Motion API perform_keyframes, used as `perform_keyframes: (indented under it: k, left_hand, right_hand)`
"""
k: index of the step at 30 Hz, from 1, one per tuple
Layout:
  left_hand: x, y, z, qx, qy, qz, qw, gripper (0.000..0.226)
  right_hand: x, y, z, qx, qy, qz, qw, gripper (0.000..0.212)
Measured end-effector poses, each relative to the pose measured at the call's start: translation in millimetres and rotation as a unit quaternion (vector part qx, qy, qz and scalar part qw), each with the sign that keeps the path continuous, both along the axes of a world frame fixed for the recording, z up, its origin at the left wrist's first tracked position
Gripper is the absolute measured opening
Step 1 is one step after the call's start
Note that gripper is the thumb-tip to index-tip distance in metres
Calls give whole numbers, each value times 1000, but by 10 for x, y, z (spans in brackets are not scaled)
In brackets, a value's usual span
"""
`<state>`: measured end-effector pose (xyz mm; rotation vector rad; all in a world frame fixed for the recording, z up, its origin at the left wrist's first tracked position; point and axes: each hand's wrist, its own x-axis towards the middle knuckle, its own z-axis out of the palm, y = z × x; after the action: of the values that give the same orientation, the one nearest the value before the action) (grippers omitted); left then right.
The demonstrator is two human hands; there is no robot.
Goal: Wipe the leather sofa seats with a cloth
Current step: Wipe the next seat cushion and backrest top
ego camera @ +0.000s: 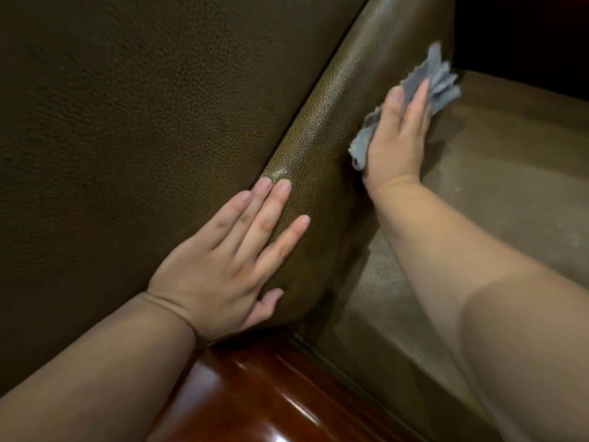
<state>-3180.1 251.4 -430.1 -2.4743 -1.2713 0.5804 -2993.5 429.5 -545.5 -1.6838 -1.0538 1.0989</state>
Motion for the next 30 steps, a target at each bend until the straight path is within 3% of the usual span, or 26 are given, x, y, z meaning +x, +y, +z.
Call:
perform_keyframes:
  k: [4, 9, 12, 16, 18, 20, 24, 27, 30]
  left_hand:
    - [-1, 0, -19, 9, -17, -6, 1000, 100]
    - [-5, 16, -34, 4, -13, -12, 1000, 98]
    - [-4, -10, -37, 8, -19, -7, 1000, 97]
    - [-18, -14, -27, 13, -4, -10, 1000, 96]
    - [-25, -18, -41, 17, 0, -7, 1000, 97]
    - [-25, -13, -52, 19, -6, -11, 1000, 98]
    - [-15, 3, -52, 26, -26, -16, 999, 99]
    - [-17, 0, -56, 24, -14, -17, 999, 99]
    - [-18, -7, -44, 19, 0, -13, 1000, 98]
  right_hand:
    - [81, -356, -219, -165, 55, -24, 985, 70]
    - [-248, -1475, -150, -171, 42, 103, 979, 88]
    - [-411, -1961, -43, -212, 46, 124, 968, 85]
    - [-321, -1359, -137, -167, -21, 59, 984, 74]
    - [-220, -873, -151, -106, 6, -7, 994, 62]
    - [-169, -613, -85, -134, 41, -80, 987, 62]
    - [-333, -1293, -105, -169, 41, 56, 983, 71]
    - [-532, -1911, -63, -249, 51, 50, 966, 76]
    - [-529, -1837, -88, -255, 5, 146, 956, 70]
